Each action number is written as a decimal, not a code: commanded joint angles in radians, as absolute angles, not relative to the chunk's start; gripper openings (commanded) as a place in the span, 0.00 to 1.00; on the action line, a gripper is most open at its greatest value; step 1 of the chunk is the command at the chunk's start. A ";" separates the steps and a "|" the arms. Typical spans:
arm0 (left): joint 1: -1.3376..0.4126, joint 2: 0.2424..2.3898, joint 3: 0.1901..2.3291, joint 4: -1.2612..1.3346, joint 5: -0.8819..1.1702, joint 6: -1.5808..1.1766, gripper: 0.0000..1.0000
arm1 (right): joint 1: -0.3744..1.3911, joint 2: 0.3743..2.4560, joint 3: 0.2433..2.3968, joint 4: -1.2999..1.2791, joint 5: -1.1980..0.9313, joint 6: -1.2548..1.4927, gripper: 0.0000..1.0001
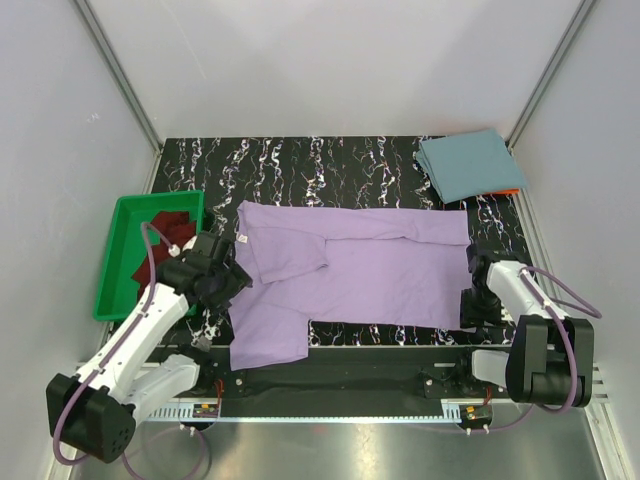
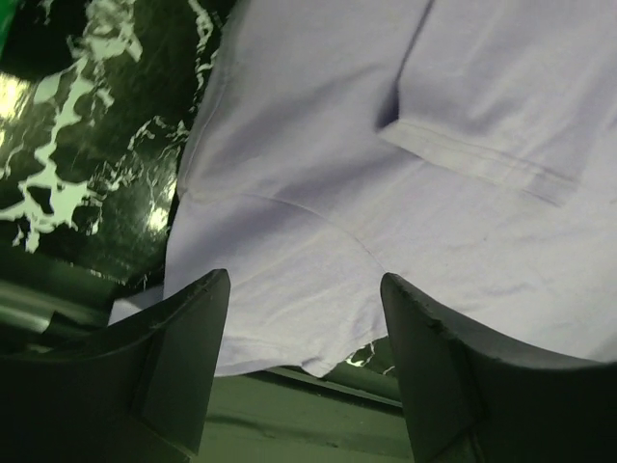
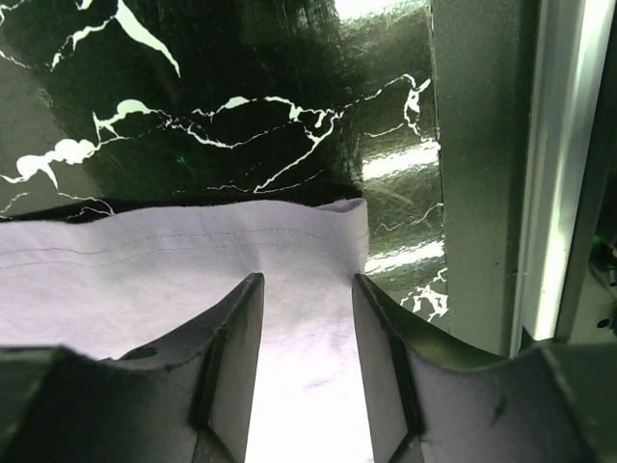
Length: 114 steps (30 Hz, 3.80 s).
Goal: Fold and stack the t-shirts
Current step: Fold the tshirt
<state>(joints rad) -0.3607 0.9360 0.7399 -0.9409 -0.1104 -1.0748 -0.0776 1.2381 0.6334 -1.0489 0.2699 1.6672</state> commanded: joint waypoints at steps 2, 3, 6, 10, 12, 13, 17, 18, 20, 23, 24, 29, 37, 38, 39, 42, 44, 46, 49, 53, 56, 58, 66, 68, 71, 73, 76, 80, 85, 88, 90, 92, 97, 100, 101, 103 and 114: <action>-0.359 0.948 0.792 -1.060 -0.126 -1.241 0.61 | -0.081 1.256 0.644 -1.069 0.296 1.733 0.47; -0.359 0.943 0.790 -1.072 -0.127 -1.284 0.59 | -0.081 1.265 0.653 -1.057 0.290 1.729 0.47; -0.359 0.934 0.765 -1.126 -0.130 -1.371 0.58 | -0.081 1.292 0.664 -1.054 0.287 1.723 0.46; -0.379 0.920 0.741 -1.173 -0.152 -1.446 0.57 | -0.081 1.295 0.666 -1.042 0.278 1.720 0.45; -0.391 0.910 0.727 -1.186 -0.184 -1.483 0.56 | -0.081 1.290 0.666 -1.034 0.279 1.710 0.43; -0.396 0.910 0.723 -1.192 -0.190 -1.489 0.56 | -0.081 1.290 0.670 -1.031 0.287 1.707 0.42; -0.432 0.940 0.706 -1.158 -0.256 -1.445 0.44 | -0.081 1.298 0.687 -1.013 0.295 1.678 0.31; -0.454 0.951 0.716 -1.158 -0.280 -1.424 0.42 | -0.081 1.301 0.689 -1.002 0.287 1.669 0.27; -0.535 0.994 0.751 -1.167 -0.336 -1.402 0.42 | -0.081 1.307 0.699 -0.986 0.288 1.645 0.14; -0.658 1.038 0.787 -1.146 -0.392 -1.332 0.42 | -0.080 1.293 0.709 -0.959 0.290 1.605 0.00; -0.691 1.069 0.793 -1.141 -0.406 -1.303 0.42 | -0.081 1.287 0.716 -0.960 0.294 1.600 0.00; -0.912 1.105 0.813 -1.069 -0.423 -1.169 0.44 | -0.081 1.241 0.752 -0.968 0.327 1.536 0.00; -1.093 0.960 0.747 -0.900 -0.209 -0.828 0.53 | -0.081 1.204 0.749 -0.862 0.285 1.358 0.00; -1.118 0.951 0.744 -0.875 -0.168 -0.812 0.54 | -0.081 1.195 0.752 -0.823 0.278 1.327 0.00; -1.144 0.959 0.736 -0.841 -0.151 -0.787 0.53 | -0.081 1.189 0.755 -0.795 0.249 1.298 0.02; -1.195 1.063 0.758 -0.859 -0.153 -0.767 0.55 | -0.081 1.161 0.761 -0.635 0.130 1.123 0.16; -1.238 1.184 0.794 -0.884 -0.184 -0.740 0.56 | -0.081 1.141 0.778 -0.582 0.092 1.036 0.24; -1.270 1.271 0.855 -0.911 -0.201 -0.718 0.57 | -0.081 1.123 0.804 -0.555 0.058 0.961 0.29; -1.304 1.414 0.958 -0.988 -0.297 -0.684 0.58 | -0.081 1.091 0.844 -0.534 0.048 0.892 0.32; -1.299 1.469 0.965 -0.974 -0.315 -0.599 0.60 | -0.081 1.055 0.865 -0.496 0.012 0.868 0.33; -1.295 1.549 0.963 -0.969 -0.342 -0.556 0.61 | -0.081 1.043 0.862 -0.466 0.003 0.859 0.33; -1.292 1.598 0.997 -0.974 -0.363 -0.542 0.61 | -0.081 1.040 0.862 -0.454 0.003 0.848 0.33; -1.221 1.721 1.052 -0.873 -0.304 -0.473 0.45 | -0.081 1.009 0.888 -0.437 -0.014 0.822 0.33; -1.218 1.723 1.052 -0.862 -0.295 -0.463 0.41 | -0.081 1.002 0.888 -0.440 -0.008 0.815 0.33; -1.197 1.721 1.049 -0.845 -0.278 -0.451 0.22 | -0.081 0.991 0.877 -0.434 -0.005 0.805 0.33; -1.177 1.720 1.045 -0.830 -0.272 -0.443 0.07 | -0.081 0.989 0.859 -0.430 0.018 0.805 0.33; -1.152 1.689 1.054 -0.828 -0.253 -0.426 0.00 | -0.081 1.000 0.847 -0.425 0.012 0.805 0.33; -1.137 1.651 1.080 -0.867 -0.249 -0.393 0.00 | -0.081 1.009 0.839 -0.423 0.014 0.802 0.33; -1.057 1.629 1.092 -0.845 -0.213 -0.305 0.00 | -0.080 1.020 0.824 -0.402 0.003 0.822 0.33; -0.994 1.609 1.104 -0.818 -0.192 -0.246 0.02 | -0.080 1.029 0.818 -0.397 -0.031 0.825 0.33; -0.948 1.603 1.127 -0.793 -0.181 -0.206 0.04 | -0.081 1.035 0.813 -0.391 -0.032 0.824 0.34; -0.916 1.615 1.150 -0.785 -0.179 -0.183 0.11 | -0.081 1.048 0.805 -0.376 -0.034 0.824 0.34; -0.835 1.622 1.221 -0.793 -0.163 -0.187 0.39 | -0.081 1.141 0.807 -0.370 -0.046 0.810 0.35; -0.764 1.580 1.236 -0.762 -0.123 -0.209 0.45 | -0.081 1.240 0.818 -0.325 -0.074 0.796 0.35; -0.741 1.574 1.238 -0.750 -0.089 -0.218 0.46 | -0.081 1.273 0.831 -0.312 -0.083 0.793 0.34; -0.669 1.601 1.264 -0.729 -0.071 -0.241 0.47 | -0.081 1.383 0.845 -0.260 -0.100 0.790 0.33; -0.462 1.907 1.460 -0.724 -0.048 -0.301 0.47 | -0.081 1.815 1.051 -0.135 -0.080 0.867 0.22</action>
